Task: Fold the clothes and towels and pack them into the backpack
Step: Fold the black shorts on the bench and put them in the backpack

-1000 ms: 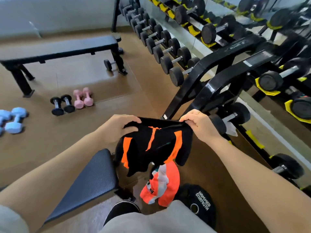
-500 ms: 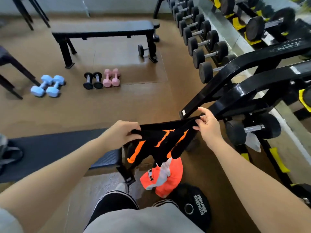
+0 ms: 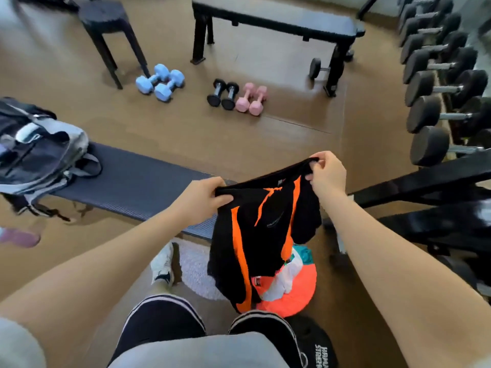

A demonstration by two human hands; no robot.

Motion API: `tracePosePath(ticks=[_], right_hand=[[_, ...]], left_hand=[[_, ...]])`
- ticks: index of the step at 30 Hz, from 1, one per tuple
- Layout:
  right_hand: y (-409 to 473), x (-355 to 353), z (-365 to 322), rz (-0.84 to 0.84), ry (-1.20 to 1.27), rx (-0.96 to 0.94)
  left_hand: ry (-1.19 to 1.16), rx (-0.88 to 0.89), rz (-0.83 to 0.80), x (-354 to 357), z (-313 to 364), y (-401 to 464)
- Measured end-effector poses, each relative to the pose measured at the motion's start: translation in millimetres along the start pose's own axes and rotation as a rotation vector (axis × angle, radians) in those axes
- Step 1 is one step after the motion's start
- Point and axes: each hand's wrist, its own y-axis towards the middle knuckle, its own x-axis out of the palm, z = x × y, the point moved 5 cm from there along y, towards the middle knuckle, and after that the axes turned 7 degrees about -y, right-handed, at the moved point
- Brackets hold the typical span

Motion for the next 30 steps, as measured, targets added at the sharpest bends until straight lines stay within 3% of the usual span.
tracePosePath(ticks=[6, 19, 30], right_hand=[[35, 154, -64, -0.15, 0.141, 0.005], [81, 544, -204, -0.437, -0.175, -0.183], [58, 730, -273, -0.603, -0.114, -0.273]], left_hand=[[-0.086, -0.182, 0.117, -42, -137, 40], [-0.28, -0.525, 0.27, -180, -439, 104], [-0.207, -0.744, 0.449, -252, -591, 104]])
